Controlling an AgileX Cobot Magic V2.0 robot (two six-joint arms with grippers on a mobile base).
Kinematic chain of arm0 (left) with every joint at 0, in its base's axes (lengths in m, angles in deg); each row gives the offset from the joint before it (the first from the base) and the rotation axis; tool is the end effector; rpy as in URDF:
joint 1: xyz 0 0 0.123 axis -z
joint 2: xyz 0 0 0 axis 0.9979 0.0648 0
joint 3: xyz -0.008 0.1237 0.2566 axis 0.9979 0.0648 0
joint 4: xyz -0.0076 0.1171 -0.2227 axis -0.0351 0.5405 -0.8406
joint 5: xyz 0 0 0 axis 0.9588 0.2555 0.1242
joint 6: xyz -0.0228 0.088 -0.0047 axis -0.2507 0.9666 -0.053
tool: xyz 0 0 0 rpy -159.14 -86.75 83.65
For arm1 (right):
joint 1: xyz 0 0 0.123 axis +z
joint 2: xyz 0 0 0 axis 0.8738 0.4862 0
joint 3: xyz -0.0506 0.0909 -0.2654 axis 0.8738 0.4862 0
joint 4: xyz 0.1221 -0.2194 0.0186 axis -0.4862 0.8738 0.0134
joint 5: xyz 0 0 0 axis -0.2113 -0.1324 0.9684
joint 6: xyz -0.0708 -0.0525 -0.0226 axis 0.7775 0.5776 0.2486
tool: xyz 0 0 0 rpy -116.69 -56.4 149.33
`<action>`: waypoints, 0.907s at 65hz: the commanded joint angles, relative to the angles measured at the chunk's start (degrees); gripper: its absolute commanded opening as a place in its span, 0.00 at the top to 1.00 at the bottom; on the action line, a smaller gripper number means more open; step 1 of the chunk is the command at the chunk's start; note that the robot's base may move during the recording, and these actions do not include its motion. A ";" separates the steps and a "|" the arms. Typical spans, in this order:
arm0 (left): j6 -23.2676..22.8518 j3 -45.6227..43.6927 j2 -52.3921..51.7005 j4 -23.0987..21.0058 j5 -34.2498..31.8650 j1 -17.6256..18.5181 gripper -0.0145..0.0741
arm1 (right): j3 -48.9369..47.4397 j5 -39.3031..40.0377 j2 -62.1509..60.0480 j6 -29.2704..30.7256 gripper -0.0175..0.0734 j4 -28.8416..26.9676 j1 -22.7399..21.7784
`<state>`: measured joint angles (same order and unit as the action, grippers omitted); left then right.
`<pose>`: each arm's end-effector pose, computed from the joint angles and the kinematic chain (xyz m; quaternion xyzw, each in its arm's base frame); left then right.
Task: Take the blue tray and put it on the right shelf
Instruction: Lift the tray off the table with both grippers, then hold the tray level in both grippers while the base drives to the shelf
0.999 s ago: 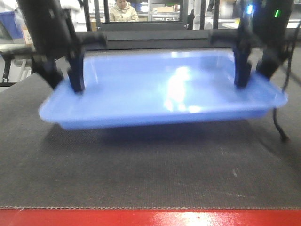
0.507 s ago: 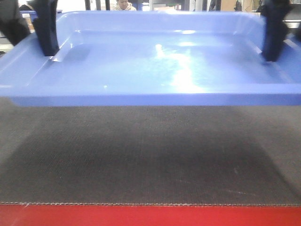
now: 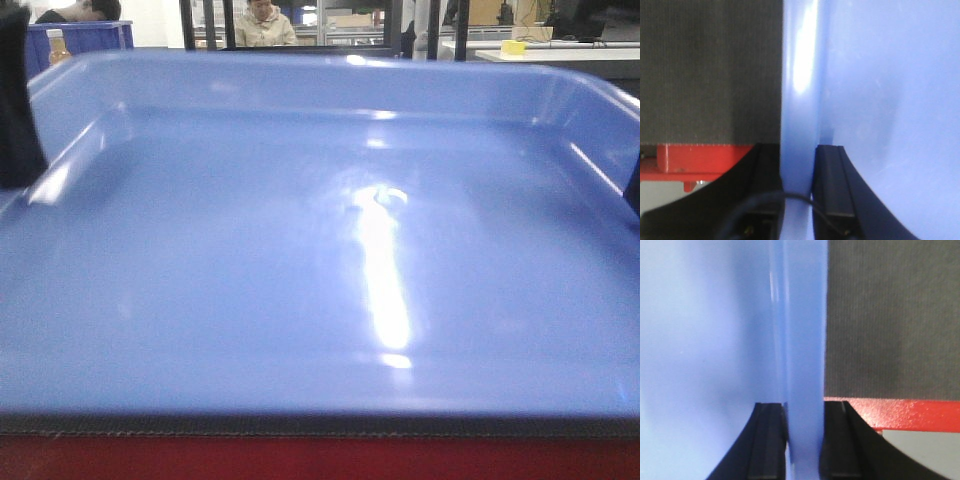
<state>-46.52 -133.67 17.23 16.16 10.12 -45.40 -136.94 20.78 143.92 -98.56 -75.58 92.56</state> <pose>0.1830 -0.1528 0.3127 0.0298 0.9860 -0.0845 0.1406 0.1797 0.1107 0.3015 0.0555 0.9825 0.1018 0.1460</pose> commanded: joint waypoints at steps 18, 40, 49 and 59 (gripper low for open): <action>-2.37 1.54 -2.77 -1.04 -2.81 1.70 0.83 | -1.40 3.41 -1.55 -0.86 0.54 0.30 0.48; -2.37 1.54 -2.77 -1.04 -2.73 1.70 0.83 | -1.40 3.62 -1.55 -0.86 0.54 0.00 0.42; -2.37 1.54 -2.77 -1.04 -2.73 1.70 0.83 | -1.40 3.51 -1.55 -0.86 0.54 0.00 0.42; -2.37 1.54 -2.77 -1.04 -2.73 1.70 0.83 | -1.40 3.51 -1.55 -0.86 0.54 0.00 0.42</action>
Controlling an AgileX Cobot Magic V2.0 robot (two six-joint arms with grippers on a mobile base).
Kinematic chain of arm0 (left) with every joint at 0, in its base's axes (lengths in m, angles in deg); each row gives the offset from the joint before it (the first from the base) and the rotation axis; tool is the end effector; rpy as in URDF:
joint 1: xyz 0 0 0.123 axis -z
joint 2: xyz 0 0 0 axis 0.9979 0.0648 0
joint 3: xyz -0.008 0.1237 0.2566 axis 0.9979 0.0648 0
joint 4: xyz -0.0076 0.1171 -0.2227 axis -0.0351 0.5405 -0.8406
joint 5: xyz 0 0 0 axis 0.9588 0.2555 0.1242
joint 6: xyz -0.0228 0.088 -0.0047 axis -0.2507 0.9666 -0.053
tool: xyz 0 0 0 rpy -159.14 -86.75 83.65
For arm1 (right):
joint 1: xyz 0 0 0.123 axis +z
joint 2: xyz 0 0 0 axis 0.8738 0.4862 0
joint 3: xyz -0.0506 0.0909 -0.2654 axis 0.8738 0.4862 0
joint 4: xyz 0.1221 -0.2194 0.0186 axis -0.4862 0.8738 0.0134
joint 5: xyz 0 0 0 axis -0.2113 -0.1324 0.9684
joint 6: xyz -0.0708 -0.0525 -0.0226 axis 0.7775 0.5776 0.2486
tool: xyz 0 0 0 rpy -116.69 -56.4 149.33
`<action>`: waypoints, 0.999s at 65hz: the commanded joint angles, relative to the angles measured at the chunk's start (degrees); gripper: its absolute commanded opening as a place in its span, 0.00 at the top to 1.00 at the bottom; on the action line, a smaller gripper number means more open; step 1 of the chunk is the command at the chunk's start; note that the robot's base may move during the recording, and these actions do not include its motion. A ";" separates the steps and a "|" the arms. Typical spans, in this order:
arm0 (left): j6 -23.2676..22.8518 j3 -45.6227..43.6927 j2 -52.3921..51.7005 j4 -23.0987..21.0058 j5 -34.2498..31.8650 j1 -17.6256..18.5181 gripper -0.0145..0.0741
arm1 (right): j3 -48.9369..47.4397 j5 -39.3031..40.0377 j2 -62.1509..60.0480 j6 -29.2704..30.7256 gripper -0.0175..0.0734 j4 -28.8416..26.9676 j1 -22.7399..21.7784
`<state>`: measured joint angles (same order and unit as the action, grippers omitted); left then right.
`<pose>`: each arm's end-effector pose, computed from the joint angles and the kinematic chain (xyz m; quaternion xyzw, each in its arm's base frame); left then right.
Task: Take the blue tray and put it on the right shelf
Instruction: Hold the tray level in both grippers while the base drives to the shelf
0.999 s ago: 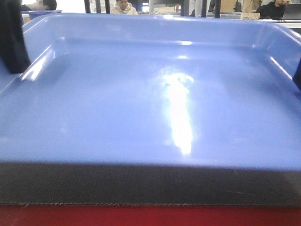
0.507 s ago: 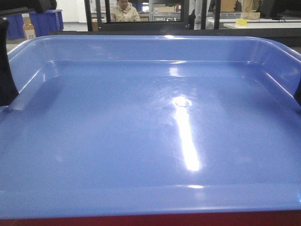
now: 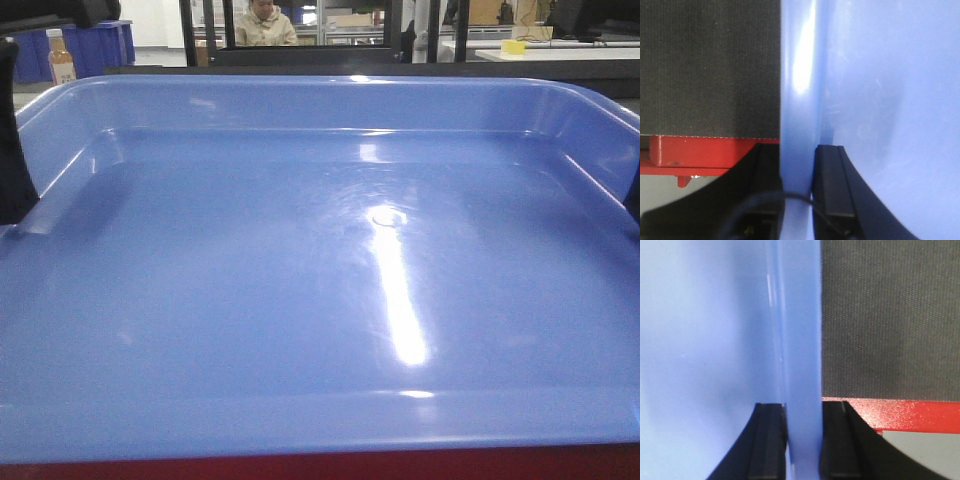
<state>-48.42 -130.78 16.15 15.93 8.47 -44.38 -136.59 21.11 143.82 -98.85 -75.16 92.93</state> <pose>0.1756 -0.1524 0.3038 0.0224 0.9865 -0.0888 0.1360 0.1789 0.1112 0.3003 0.0537 0.9824 0.1002 0.1480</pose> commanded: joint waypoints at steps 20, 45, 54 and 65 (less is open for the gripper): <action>-0.47 -1.35 -1.69 -0.81 -1.08 0.68 0.83 | -1.75 3.18 -1.45 -0.57 0.54 -0.42 0.05; -0.47 -1.35 -1.69 -0.81 -1.08 0.68 0.83 | -1.75 3.18 -1.45 -0.57 0.54 -0.42 0.05; -0.47 -1.35 -1.69 -0.81 -1.08 0.68 0.83 | -1.75 3.18 -1.45 -0.57 0.54 -0.42 0.05; -0.47 -1.35 -1.69 -0.81 -1.08 0.68 0.83 | -1.75 3.18 -1.45 -0.57 0.54 -0.42 0.05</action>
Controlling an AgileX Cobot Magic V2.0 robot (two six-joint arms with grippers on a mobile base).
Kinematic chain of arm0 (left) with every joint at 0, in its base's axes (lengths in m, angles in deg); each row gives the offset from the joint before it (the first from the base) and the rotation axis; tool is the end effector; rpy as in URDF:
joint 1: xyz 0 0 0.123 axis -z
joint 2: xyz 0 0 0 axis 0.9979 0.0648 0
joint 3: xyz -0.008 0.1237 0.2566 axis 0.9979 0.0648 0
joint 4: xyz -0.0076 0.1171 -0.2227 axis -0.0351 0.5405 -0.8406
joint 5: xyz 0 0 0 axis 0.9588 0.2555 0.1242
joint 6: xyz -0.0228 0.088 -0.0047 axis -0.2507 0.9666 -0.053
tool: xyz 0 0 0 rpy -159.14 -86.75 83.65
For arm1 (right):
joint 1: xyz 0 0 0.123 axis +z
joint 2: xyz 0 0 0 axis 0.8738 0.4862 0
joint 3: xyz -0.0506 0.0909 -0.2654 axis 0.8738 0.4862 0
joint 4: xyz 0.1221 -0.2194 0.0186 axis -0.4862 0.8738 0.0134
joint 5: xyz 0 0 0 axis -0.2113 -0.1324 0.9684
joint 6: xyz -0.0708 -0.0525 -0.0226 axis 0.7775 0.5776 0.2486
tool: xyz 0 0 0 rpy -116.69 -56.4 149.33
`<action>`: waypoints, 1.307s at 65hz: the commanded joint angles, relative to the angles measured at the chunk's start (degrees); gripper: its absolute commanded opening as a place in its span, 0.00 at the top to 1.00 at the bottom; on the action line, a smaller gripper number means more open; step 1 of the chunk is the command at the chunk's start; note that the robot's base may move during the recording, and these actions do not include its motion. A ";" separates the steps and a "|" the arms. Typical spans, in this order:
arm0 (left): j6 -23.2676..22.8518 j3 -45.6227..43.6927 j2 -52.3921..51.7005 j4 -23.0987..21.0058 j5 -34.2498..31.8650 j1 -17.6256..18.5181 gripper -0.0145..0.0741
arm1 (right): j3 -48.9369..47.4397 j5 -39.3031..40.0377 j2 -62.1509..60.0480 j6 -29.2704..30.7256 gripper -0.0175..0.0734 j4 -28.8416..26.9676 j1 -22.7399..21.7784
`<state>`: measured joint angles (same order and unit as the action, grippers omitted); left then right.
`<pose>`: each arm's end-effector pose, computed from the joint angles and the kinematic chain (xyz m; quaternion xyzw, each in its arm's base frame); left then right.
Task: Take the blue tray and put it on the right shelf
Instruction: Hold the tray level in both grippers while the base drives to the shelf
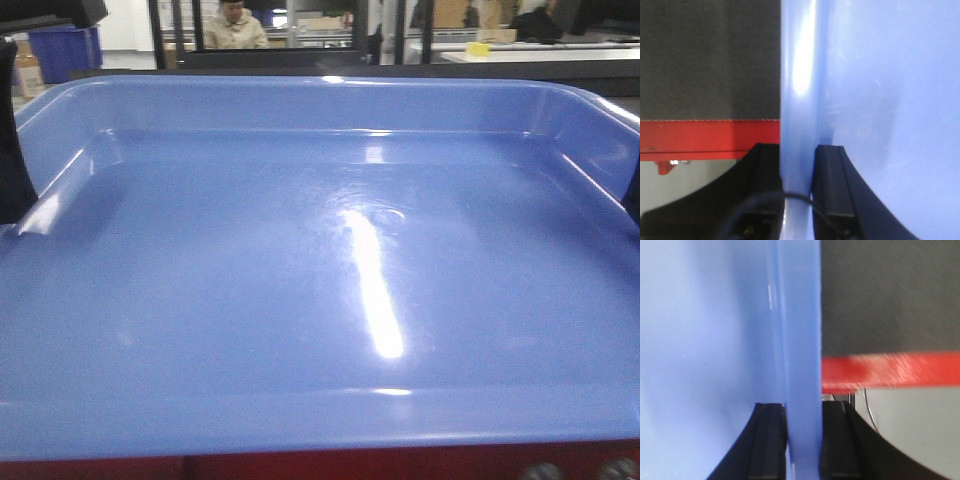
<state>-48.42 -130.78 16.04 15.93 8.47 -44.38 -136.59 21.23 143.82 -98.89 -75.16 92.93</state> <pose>0.1753 -0.1522 0.3043 0.0224 0.9863 -0.0894 0.1367 0.1791 0.1113 0.3003 0.0540 0.9822 0.1008 0.1488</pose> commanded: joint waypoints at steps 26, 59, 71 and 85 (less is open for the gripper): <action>-0.37 -1.35 -1.58 -0.81 -0.94 0.68 0.83 | -1.75 3.01 -1.45 -0.52 0.54 -0.42 0.05; -0.37 -1.35 -1.58 -0.81 -0.70 0.68 0.83 | -1.75 3.01 -1.45 -0.52 0.54 -0.42 0.05; -0.37 -1.35 -1.58 -0.81 -0.70 0.68 0.83 | -1.75 2.95 -1.45 -0.52 0.54 -0.42 0.05; -0.37 -1.35 -1.58 -0.81 -0.70 0.68 0.83 | -1.75 2.95 -1.45 -0.52 0.54 -0.42 0.05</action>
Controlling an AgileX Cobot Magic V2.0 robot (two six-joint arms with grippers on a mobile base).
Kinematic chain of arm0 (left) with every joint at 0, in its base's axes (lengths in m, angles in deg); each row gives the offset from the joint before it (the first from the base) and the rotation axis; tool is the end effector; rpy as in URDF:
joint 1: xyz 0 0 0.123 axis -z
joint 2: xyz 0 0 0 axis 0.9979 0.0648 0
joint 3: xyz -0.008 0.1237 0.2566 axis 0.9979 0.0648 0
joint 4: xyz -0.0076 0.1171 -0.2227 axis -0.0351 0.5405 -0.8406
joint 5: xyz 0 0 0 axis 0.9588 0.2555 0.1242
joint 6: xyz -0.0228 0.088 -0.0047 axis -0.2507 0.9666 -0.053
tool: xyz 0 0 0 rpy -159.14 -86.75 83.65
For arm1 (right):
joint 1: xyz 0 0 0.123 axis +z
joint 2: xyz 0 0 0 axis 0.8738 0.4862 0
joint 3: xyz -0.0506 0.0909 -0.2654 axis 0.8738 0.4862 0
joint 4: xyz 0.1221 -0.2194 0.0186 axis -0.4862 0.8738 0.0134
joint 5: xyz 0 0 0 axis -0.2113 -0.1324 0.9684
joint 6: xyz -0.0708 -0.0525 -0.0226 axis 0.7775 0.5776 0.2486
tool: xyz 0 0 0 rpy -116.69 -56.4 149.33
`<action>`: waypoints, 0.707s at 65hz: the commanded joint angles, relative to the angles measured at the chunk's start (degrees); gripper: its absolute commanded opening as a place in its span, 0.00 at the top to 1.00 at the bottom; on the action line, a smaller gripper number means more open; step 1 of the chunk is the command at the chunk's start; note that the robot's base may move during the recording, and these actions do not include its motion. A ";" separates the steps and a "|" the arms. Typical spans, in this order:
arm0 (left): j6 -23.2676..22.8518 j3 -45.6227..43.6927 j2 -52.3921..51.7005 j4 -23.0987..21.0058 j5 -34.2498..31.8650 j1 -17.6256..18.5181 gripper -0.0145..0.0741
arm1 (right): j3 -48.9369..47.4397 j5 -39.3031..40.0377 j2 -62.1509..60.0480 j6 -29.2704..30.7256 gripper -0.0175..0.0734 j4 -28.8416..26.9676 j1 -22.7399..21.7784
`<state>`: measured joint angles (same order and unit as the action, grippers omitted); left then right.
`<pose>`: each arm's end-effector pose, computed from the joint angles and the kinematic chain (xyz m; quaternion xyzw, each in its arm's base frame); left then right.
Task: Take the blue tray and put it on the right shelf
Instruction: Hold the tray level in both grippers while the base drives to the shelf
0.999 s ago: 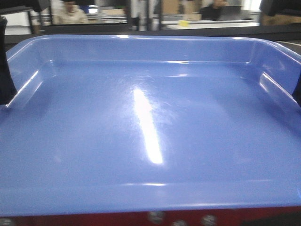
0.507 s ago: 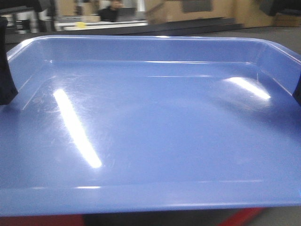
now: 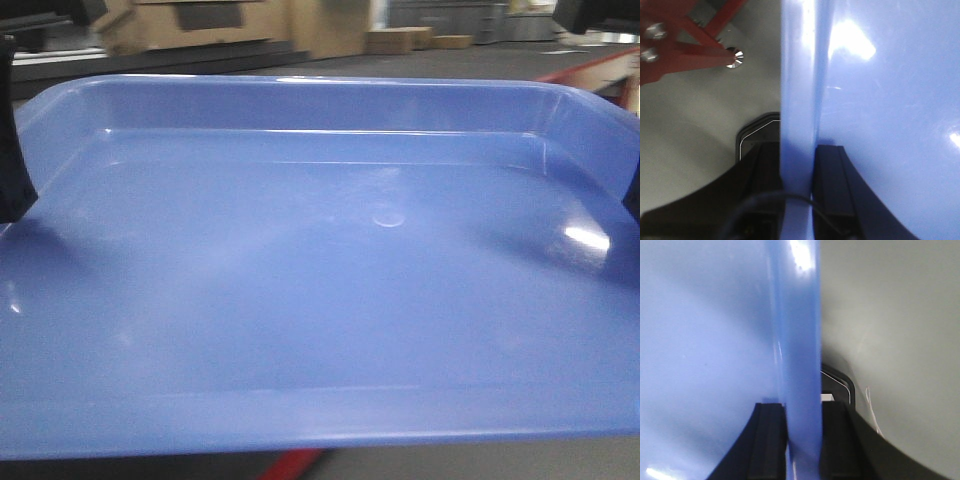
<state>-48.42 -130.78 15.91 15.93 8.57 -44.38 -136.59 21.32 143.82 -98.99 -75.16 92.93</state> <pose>0.1749 -0.1518 0.3048 0.0223 0.9863 -0.0896 0.1369 0.1792 0.1113 0.3004 0.0549 0.9820 0.1014 0.1493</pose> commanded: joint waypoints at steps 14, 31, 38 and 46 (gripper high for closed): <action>-0.37 -1.35 -1.45 -0.81 -0.80 0.68 0.83 | -1.75 2.86 -1.45 -0.43 0.54 -0.42 0.05; -0.37 -1.35 -1.45 -0.81 -0.71 0.68 0.83 | -1.75 2.81 -1.45 -0.43 0.54 -0.42 0.05; -0.37 -1.35 -1.45 -0.81 -0.71 0.68 0.83 | -1.75 2.69 -1.45 -0.43 0.54 -0.42 0.05; -0.37 -1.35 -1.45 -0.90 -0.69 0.68 0.83 | -1.75 2.69 -1.45 -0.43 0.54 -0.42 0.05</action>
<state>-48.42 -130.78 15.91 15.93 8.57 -44.38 -136.59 21.32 143.82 -98.99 -75.16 92.93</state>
